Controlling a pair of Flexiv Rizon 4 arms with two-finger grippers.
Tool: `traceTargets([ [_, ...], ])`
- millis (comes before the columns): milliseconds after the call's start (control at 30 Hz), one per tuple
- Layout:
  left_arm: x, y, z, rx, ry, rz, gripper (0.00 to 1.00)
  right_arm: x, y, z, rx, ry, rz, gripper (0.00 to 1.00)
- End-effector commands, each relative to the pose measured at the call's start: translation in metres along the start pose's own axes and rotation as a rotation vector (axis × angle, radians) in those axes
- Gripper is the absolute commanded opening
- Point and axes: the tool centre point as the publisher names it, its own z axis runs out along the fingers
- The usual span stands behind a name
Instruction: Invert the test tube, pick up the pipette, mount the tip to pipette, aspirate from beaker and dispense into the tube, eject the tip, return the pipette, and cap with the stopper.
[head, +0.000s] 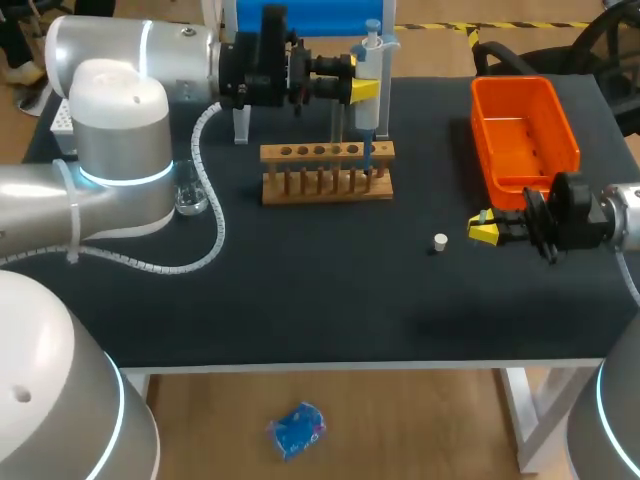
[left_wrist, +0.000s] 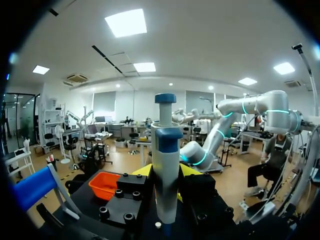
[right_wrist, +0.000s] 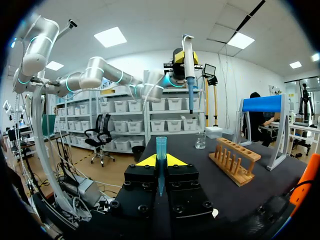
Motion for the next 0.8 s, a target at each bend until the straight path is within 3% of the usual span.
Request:
traceTargets([
  [33,0.001,-0.001,0.000,-0.001,-0.002,0.000,0.00,-0.005,-0.006,0.007,0.002,-0.016,0.005,0.00],
  [200,0.001,-0.001,0.000,-0.001,-0.002,0.000,0.00,-0.021,-0.015,0.033,0.034,-0.030,-0.005,0.00],
  [467,0.001,-0.001,0.000,-0.001,-0.002,0.000,0.00,-0.040,-0.014,0.081,-0.002,0.019,-0.012,0.00],
  [800,0.001,-0.001,0.000,-0.001,-0.002,0.000,0.00,-0.052,-0.006,0.133,-0.013,0.072,-0.033,0.00],
])
